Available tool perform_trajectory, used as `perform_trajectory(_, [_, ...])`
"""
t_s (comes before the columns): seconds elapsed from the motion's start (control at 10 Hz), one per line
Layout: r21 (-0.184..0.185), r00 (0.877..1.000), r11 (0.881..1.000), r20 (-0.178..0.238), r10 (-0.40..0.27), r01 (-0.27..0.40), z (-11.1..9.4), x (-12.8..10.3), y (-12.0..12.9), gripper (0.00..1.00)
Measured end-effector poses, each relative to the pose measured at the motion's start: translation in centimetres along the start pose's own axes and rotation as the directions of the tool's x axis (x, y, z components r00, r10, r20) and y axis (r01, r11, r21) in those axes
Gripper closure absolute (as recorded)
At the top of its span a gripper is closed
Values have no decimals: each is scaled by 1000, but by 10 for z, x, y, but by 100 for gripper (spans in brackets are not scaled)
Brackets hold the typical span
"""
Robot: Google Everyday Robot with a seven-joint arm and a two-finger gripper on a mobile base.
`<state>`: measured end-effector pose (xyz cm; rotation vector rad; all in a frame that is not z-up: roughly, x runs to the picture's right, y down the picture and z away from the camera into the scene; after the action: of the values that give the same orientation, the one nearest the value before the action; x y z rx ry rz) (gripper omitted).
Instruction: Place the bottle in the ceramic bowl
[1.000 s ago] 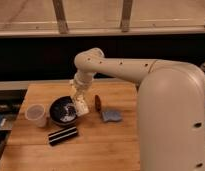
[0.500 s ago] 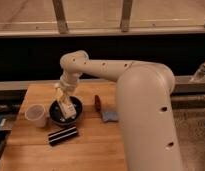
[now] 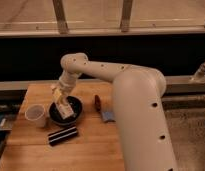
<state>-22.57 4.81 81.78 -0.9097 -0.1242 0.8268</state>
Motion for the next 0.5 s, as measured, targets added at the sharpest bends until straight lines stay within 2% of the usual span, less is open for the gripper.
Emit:
perform_trajectory(0.4, [0,1000,1000,0,1,-1,0,0,-1,26])
perform_trajectory(0.5, [0,1000,1000,0,1,-1,0,0,-1,21])
